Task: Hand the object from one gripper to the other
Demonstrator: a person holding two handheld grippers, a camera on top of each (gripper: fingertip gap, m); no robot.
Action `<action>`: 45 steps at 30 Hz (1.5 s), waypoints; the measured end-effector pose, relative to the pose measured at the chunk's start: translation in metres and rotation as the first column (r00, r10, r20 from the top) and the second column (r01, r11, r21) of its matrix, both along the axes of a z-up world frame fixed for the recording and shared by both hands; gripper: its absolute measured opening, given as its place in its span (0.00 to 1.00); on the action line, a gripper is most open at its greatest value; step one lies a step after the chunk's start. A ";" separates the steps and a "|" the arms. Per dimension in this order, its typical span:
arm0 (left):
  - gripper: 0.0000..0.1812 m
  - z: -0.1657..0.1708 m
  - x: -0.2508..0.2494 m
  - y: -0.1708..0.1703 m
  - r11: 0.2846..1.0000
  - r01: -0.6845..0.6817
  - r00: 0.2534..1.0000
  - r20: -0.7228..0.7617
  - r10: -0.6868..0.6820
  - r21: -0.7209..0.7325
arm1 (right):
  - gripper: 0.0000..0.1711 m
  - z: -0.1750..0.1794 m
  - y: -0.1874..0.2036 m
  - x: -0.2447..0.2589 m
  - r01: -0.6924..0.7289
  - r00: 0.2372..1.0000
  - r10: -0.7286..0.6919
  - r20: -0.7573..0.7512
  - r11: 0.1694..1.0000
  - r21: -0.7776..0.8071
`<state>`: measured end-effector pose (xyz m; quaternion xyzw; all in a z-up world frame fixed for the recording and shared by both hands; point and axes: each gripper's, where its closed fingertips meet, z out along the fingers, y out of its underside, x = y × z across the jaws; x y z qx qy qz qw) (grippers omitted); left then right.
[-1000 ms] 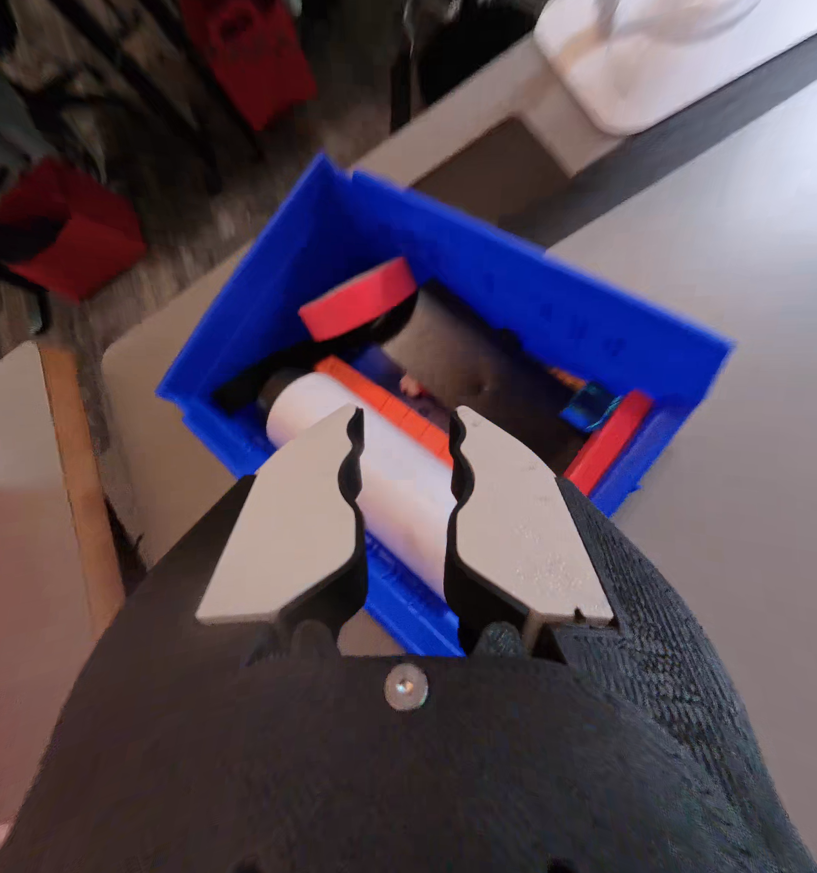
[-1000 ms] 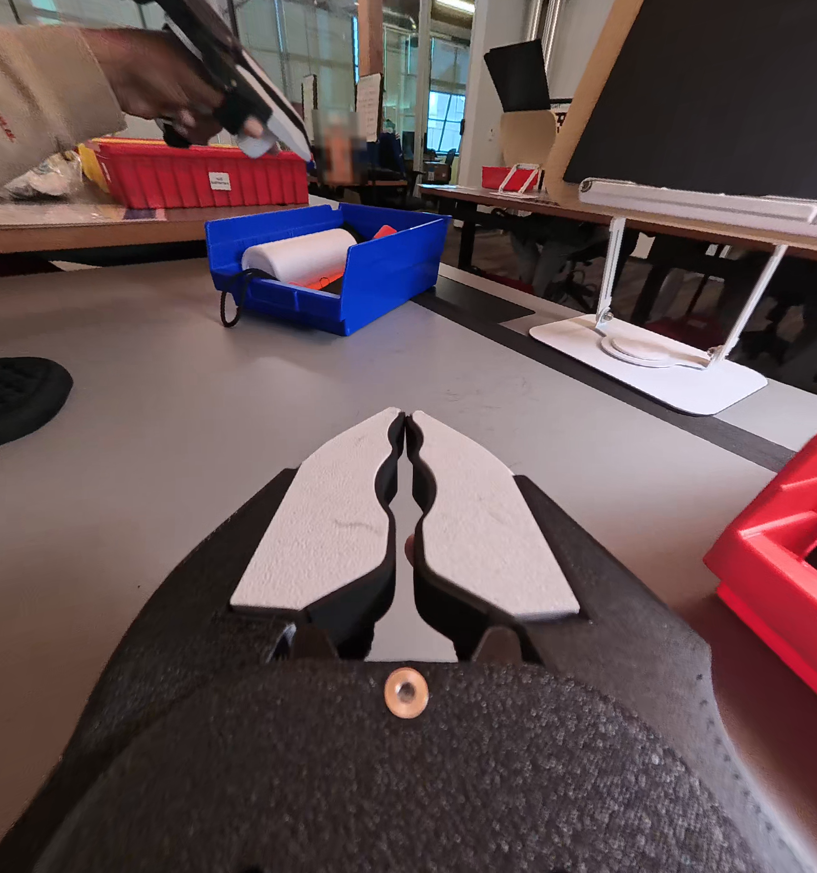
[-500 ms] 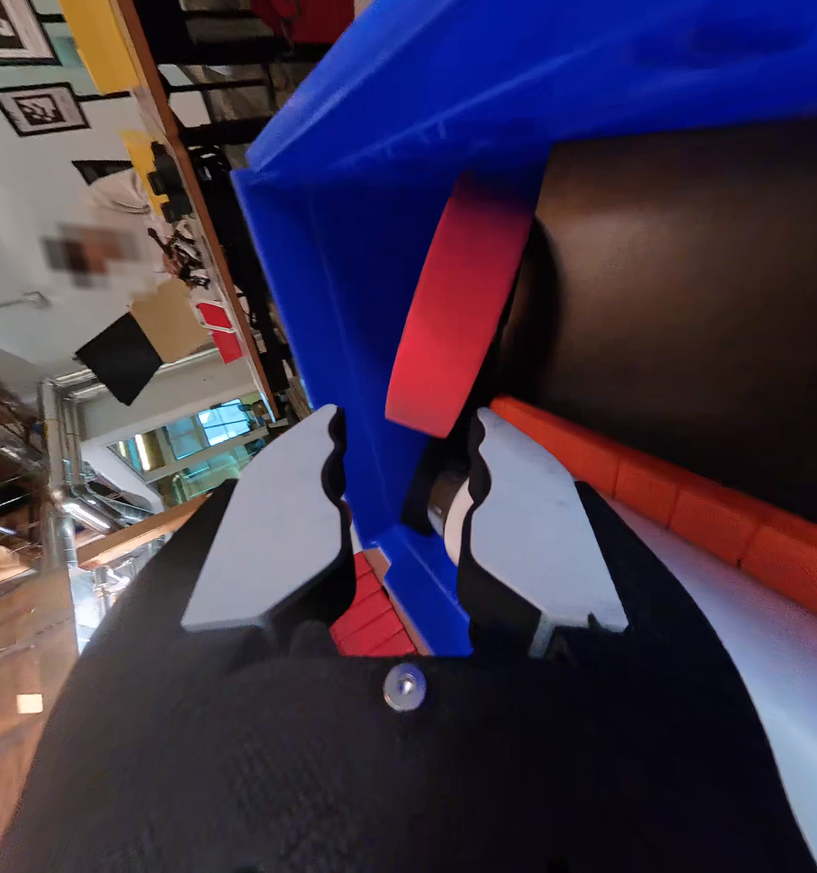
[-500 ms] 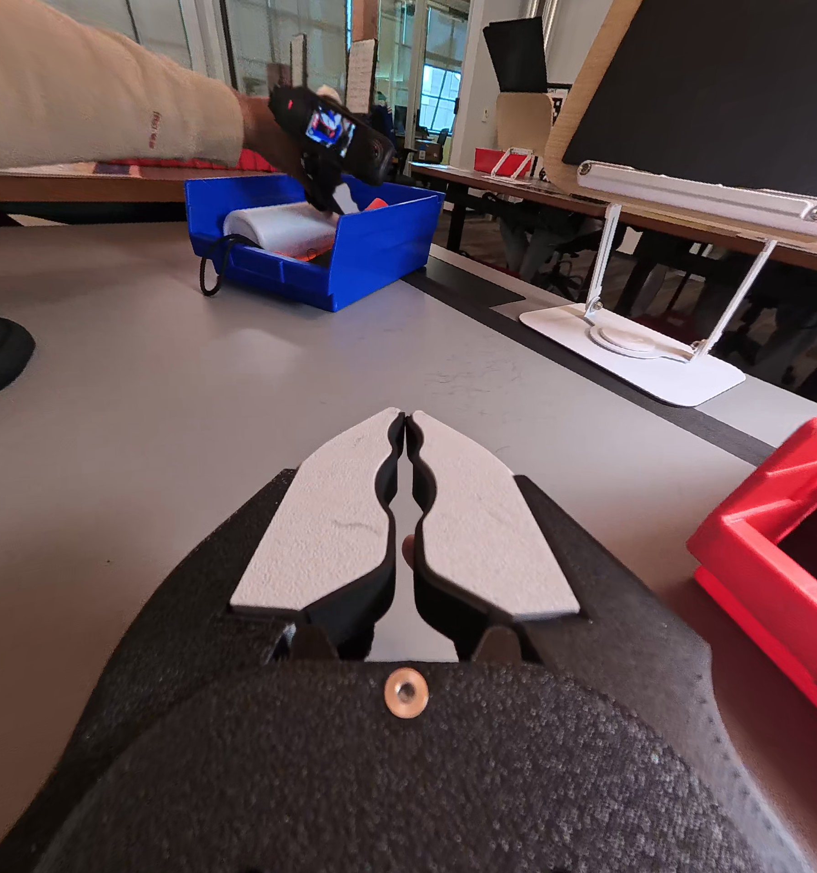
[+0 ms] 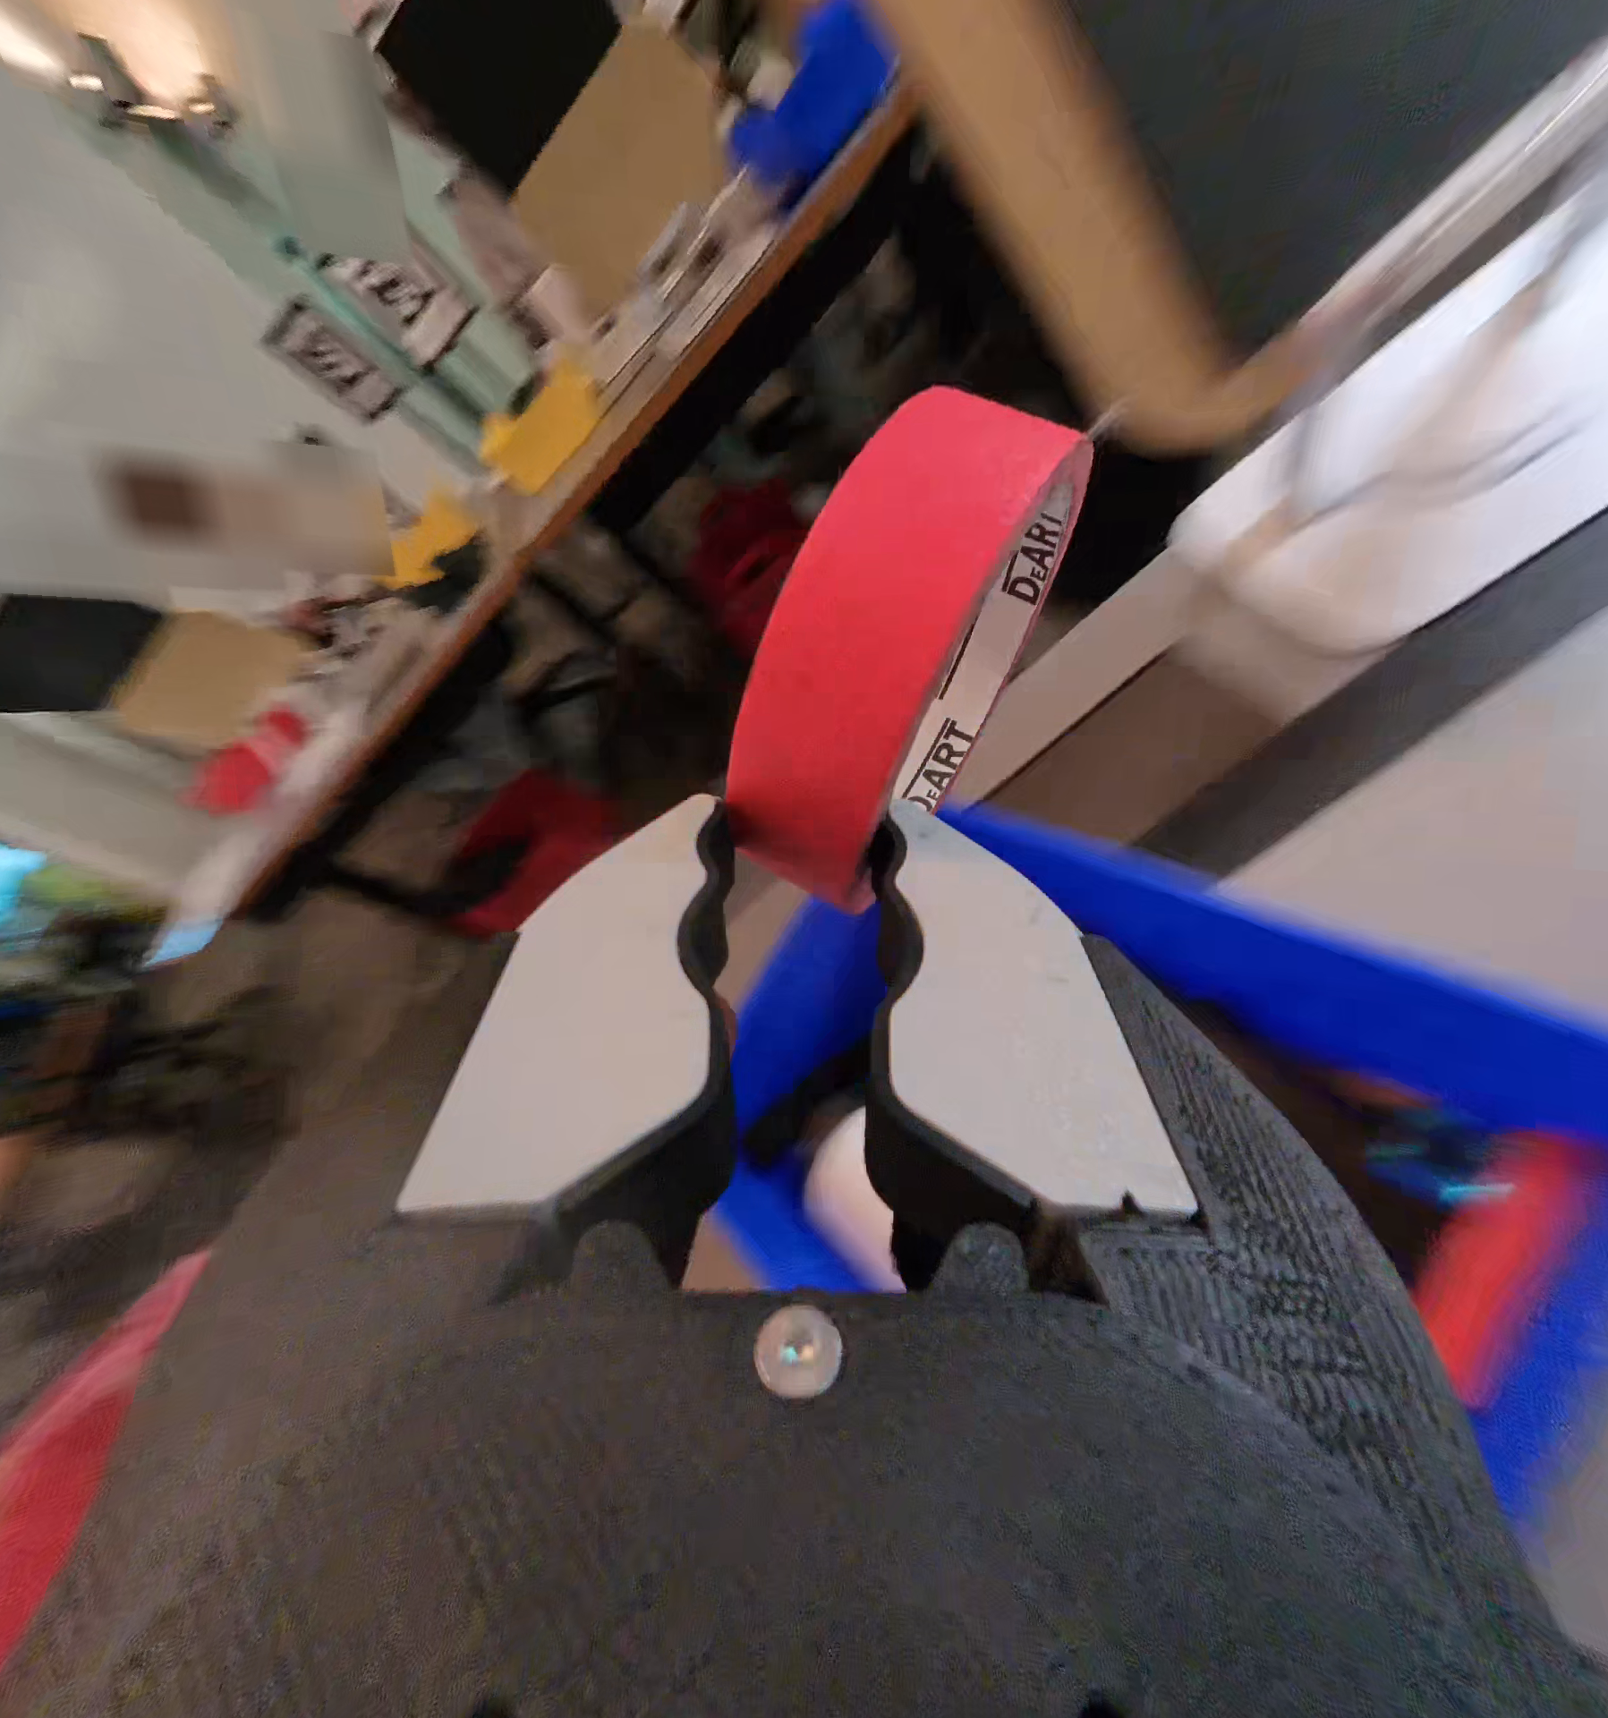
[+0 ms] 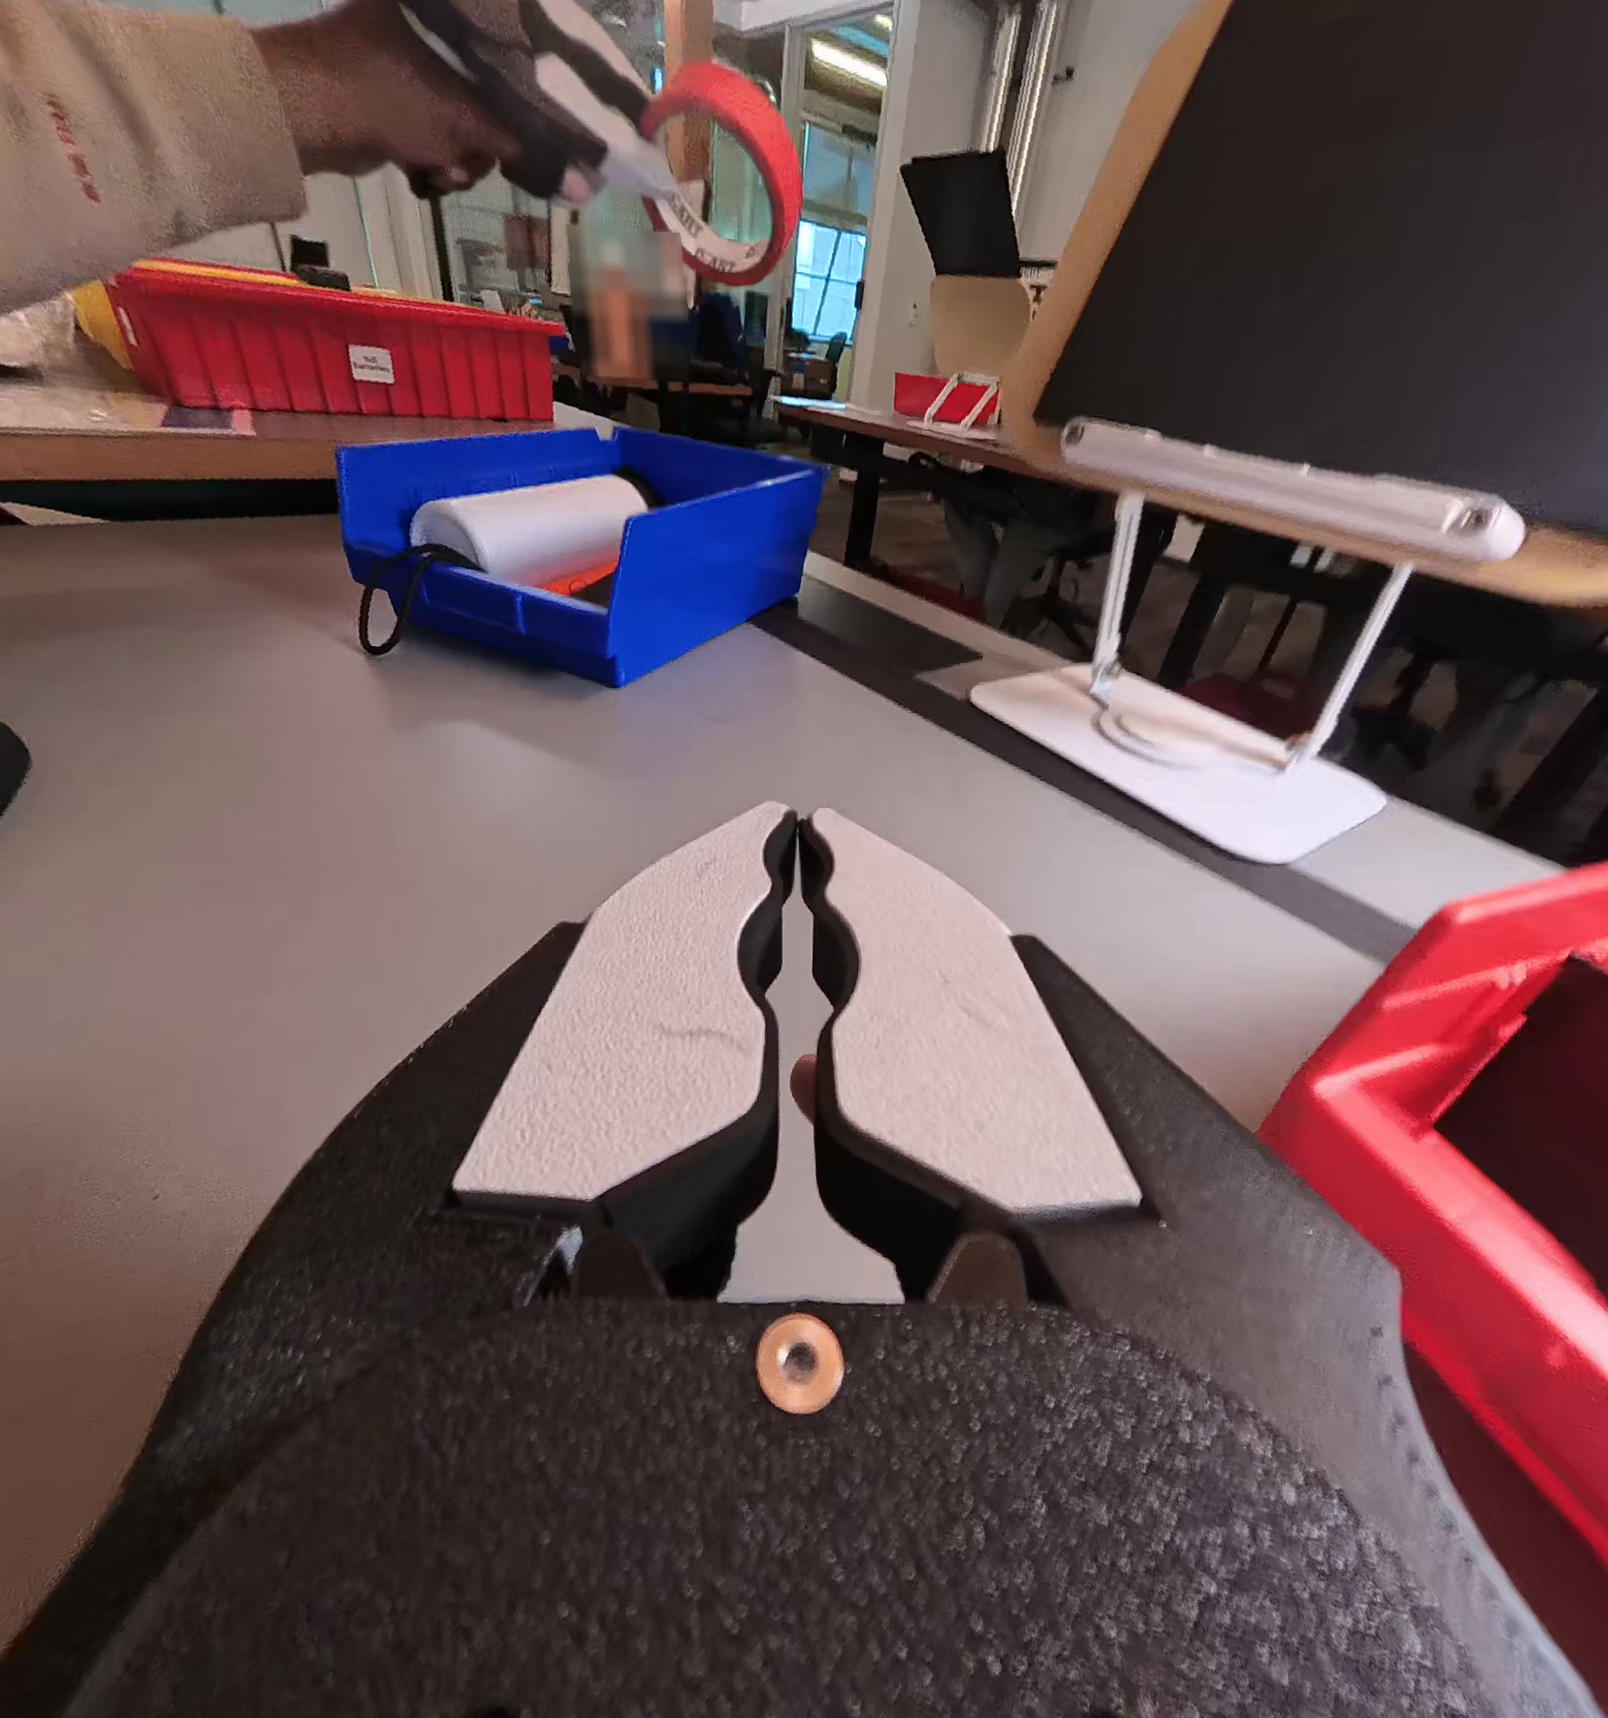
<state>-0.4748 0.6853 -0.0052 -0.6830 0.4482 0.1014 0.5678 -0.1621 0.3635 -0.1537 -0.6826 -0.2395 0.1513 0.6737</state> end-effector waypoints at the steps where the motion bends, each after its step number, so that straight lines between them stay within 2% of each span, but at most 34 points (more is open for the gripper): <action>1: 0.16 0.010 0.016 -0.024 0.996 0.081 0.988 0.133 -0.074 -0.046 | 0.00 0.010 0.002 -0.002 0.002 1.000 -0.003 0.029 0.999 0.032; 4: 0.16 0.031 0.067 -0.101 0.945 0.318 0.853 0.460 -0.246 -0.084 | 0.04 0.060 0.010 -0.011 0.040 0.988 -0.066 0.142 0.983 0.182; 7: 0.16 0.029 0.123 -0.171 0.855 0.510 0.686 0.645 -0.338 -0.094 | 0.14 0.124 0.020 -0.035 0.044 0.981 -0.092 0.169 0.962 0.270; 10: 0.16 0.017 0.176 -0.223 0.757 0.645 0.549 0.750 -0.369 -0.100 | 0.22 0.174 0.029 -0.051 0.095 0.974 -0.154 0.169 0.945 0.314; 12: 0.16 0.005 0.202 -0.246 0.712 0.692 0.514 0.775 -0.368 -0.121 | 0.27 0.186 0.037 -0.050 0.162 0.957 -0.224 0.182 0.938 0.305; 14: 0.16 -0.007 0.222 -0.264 0.669 0.729 0.501 0.780 -0.374 -0.147 | 0.24 0.185 0.044 -0.040 0.241 0.926 -0.313 0.210 0.920 0.308; 15: 0.16 -0.015 0.229 -0.269 0.656 0.735 0.514 0.773 -0.373 -0.172 | 0.21 0.181 0.045 -0.037 0.253 0.905 -0.345 0.250 0.907 0.336; 16: 0.16 -0.023 0.233 -0.271 0.661 0.725 0.540 0.755 -0.371 -0.193 | 0.15 0.174 0.046 -0.037 0.233 0.886 -0.347 0.307 0.906 0.353; 18: 0.16 -0.036 0.236 -0.270 0.681 0.703 0.580 0.719 -0.383 -0.204 | 0.10 0.162 0.048 -0.030 0.233 0.843 -0.380 0.381 0.896 0.378; 20: 0.26 -0.044 0.236 -0.268 0.690 0.688 0.618 0.680 -0.395 -0.225 | 0.09 0.145 0.057 -0.022 0.241 0.810 -0.372 0.454 0.916 0.320; 22: 0.27 -0.042 0.234 -0.265 0.750 0.643 0.659 0.611 -0.439 -0.156 | 0.08 0.133 0.063 -0.015 0.242 0.785 -0.360 0.505 0.927 0.285; 25: 0.26 -0.043 0.238 -0.264 0.837 0.546 0.763 0.430 -0.483 -0.028 | 0.06 0.113 0.069 -0.016 0.254 0.728 -0.349 0.590 0.937 0.241; 28: 0.22 -0.048 0.242 -0.264 0.870 0.491 0.821 0.313 -0.478 0.041 | 0.06 0.093 0.075 -0.014 0.319 0.617 -0.372 0.694 0.924 0.211; 30: 0.19 -0.058 0.244 -0.262 0.878 0.477 0.845 0.254 -0.471 0.043 | 0.06 0.078 0.073 -0.027 0.296 0.640 -0.295 0.709 0.947 0.127; 33: 0.11 -0.064 0.244 -0.256 0.882 0.468 0.851 0.238 -0.467 0.058 | 0.06 0.076 0.074 -0.034 0.306 0.626 -0.310 0.716 0.942 0.140; 36: 0.08 -0.051 0.237 -0.248 0.896 0.414 0.863 0.245 -0.442 0.159 | 0.09 0.090 0.073 -0.040 0.285 0.749 -0.308 0.587 0.949 0.134; 37: 0.07 -0.047 0.233 -0.244 0.905 0.381 0.871 0.254 -0.420 0.189 | 0.13 0.096 0.072 -0.040 0.290 0.782 -0.318 0.536 0.947 0.139; 40: 0.07 -0.040 0.223 -0.234 0.924 0.308 0.868 0.331 -0.370 0.225 | 0.18 0.103 0.073 -0.038 0.310 0.848 -0.332 0.414 0.943 0.123; 42: 0.07 -0.041 0.222 -0.231 0.935 0.280 0.858 0.380 -0.346 0.218 | 0.16 0.097 0.077 -0.038 0.316 0.868 -0.324 0.377 0.945 0.085; 43: 0.07 -0.043 0.223 -0.230 0.939 0.268 0.858 0.390 -0.334 0.215 | 0.12 0.093 0.078 -0.040 0.314 0.870 -0.318 0.376 0.947 0.073; 45: 0.07 -0.053 0.228 -0.228 0.945 0.277 0.867 0.380 -0.324 0.174 | 0.09 0.090 0.080 -0.035 0.341 0.843 -0.345 0.413 0.936 0.087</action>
